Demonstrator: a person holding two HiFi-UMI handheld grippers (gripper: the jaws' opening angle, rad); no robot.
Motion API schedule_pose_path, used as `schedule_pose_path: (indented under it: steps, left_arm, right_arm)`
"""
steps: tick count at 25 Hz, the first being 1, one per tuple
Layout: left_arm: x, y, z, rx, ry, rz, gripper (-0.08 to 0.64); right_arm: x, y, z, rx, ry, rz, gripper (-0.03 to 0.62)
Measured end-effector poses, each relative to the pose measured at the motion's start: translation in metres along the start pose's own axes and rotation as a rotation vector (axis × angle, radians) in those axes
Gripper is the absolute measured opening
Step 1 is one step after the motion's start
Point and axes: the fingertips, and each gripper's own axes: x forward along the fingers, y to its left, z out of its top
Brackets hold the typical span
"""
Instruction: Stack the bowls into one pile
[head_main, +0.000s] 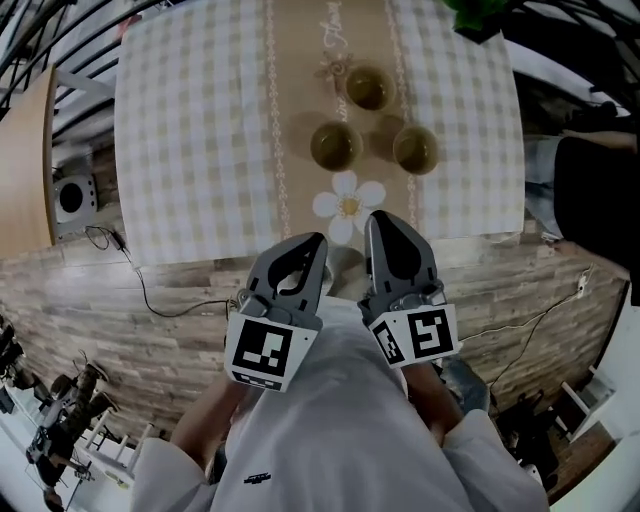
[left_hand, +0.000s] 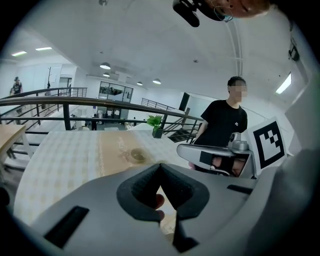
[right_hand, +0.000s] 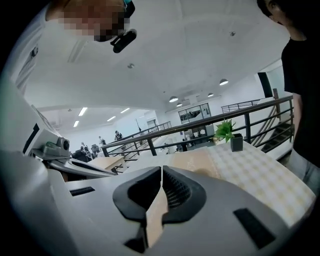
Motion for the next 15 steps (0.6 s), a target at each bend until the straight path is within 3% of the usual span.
schedule_pose_path:
  steps: [6, 10, 15]
  left_arm:
    - [0.014, 0.001, -0.028, -0.012, -0.009, -0.011, 0.018]
    - [0.05, 0.027, -0.052, -0.045, 0.067, 0.002, 0.018]
    - [0.096, 0.054, -0.069, -0.067, 0.072, 0.002, 0.018]
  right_arm:
    - [-0.007, -0.021, -0.031, -0.004, 0.024, -0.079, 0.038]
    - [0.029, -0.041, -0.069, 0.039, 0.133, -0.08, 0.038]
    - [0.069, -0.074, -0.102, 0.079, 0.182, -0.128, 0.038]
